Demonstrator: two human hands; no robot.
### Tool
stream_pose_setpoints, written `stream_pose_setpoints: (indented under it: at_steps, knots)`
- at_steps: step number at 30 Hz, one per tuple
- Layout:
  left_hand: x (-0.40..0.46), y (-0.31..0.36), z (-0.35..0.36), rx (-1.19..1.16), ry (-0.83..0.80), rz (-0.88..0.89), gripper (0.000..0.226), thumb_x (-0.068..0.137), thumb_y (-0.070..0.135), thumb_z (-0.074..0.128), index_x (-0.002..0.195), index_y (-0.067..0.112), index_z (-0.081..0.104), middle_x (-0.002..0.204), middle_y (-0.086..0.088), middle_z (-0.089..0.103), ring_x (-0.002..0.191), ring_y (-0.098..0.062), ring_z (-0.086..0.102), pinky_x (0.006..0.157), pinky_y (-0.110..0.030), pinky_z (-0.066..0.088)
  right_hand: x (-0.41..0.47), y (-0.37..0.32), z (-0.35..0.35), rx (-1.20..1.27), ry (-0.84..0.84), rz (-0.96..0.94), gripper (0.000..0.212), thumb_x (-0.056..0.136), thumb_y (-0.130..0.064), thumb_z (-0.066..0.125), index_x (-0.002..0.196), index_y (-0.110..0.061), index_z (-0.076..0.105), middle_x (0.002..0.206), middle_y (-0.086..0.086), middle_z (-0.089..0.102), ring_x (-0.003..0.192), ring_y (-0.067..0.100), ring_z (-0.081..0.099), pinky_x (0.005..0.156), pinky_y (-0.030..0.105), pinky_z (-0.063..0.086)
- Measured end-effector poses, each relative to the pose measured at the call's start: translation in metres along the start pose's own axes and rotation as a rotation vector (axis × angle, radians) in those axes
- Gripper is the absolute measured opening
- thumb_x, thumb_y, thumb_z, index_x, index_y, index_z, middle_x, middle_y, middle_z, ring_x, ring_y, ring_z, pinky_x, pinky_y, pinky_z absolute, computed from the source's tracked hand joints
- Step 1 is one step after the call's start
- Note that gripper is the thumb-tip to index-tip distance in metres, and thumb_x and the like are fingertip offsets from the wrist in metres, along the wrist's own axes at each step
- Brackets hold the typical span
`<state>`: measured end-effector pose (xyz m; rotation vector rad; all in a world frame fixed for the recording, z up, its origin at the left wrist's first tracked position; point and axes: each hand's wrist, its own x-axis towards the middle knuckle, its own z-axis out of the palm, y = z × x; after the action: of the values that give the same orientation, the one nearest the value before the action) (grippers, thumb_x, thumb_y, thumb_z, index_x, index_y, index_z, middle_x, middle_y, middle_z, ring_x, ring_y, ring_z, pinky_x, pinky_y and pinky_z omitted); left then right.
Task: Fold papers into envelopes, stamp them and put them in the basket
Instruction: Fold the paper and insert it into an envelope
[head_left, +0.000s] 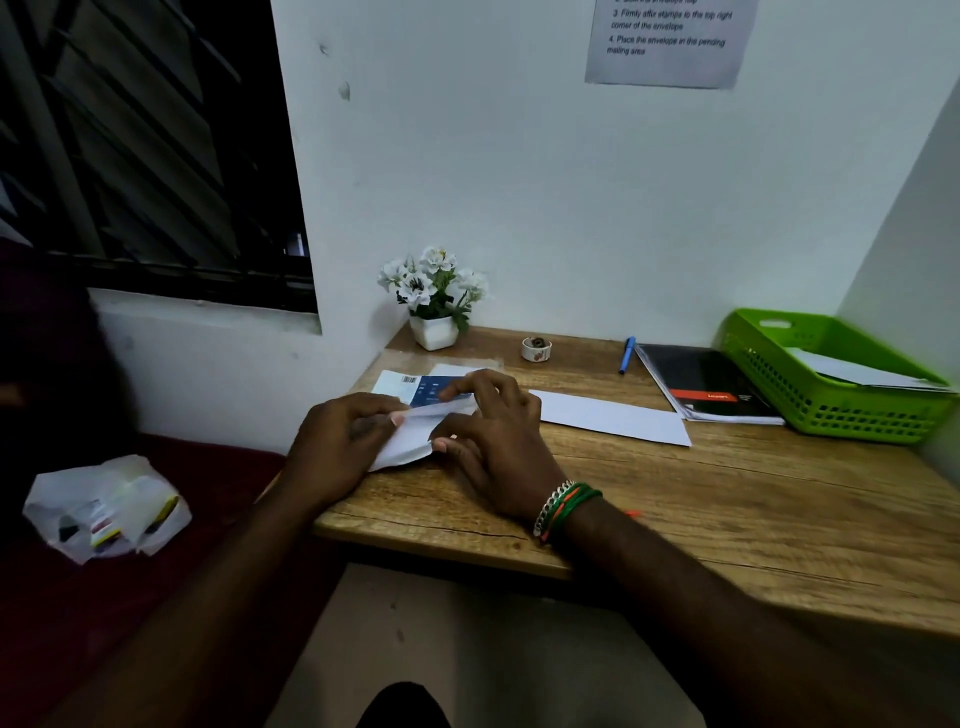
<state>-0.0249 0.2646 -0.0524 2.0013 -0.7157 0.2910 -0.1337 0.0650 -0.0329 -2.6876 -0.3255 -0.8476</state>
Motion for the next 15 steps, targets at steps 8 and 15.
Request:
stream_pose_setpoints:
  at_steps: [8, 15]
  knots:
    - [-0.006, 0.013, -0.006, -0.217, 0.086, -0.049, 0.021, 0.097, 0.039, 0.067, 0.105, 0.026, 0.082, 0.111, 0.017, 0.076, 0.110, 0.004, 0.065, 0.104, -0.040, 0.052, -0.020, -0.007, -0.018, 0.218, -0.049, -0.059, 0.022, 0.102, -0.034, 0.051, 0.110, -0.020, 0.067, 0.122, -0.004, 0.061, 0.105, 0.013, 0.059, 0.082, 0.042, 0.053]
    - [-0.020, 0.030, -0.006, -0.474, 0.169, -0.087, 0.056, 0.109, 0.050, 0.032, 0.101, 0.021, 0.079, 0.104, 0.009, 0.079, 0.104, -0.020, 0.071, 0.090, -0.033, 0.055, -0.027, -0.037, -0.056, 0.674, 0.148, 0.152, 0.012, 0.104, -0.019, 0.055, 0.098, -0.012, 0.062, 0.076, -0.001, 0.072, 0.068, 0.014, 0.074, 0.058, 0.024, 0.051]
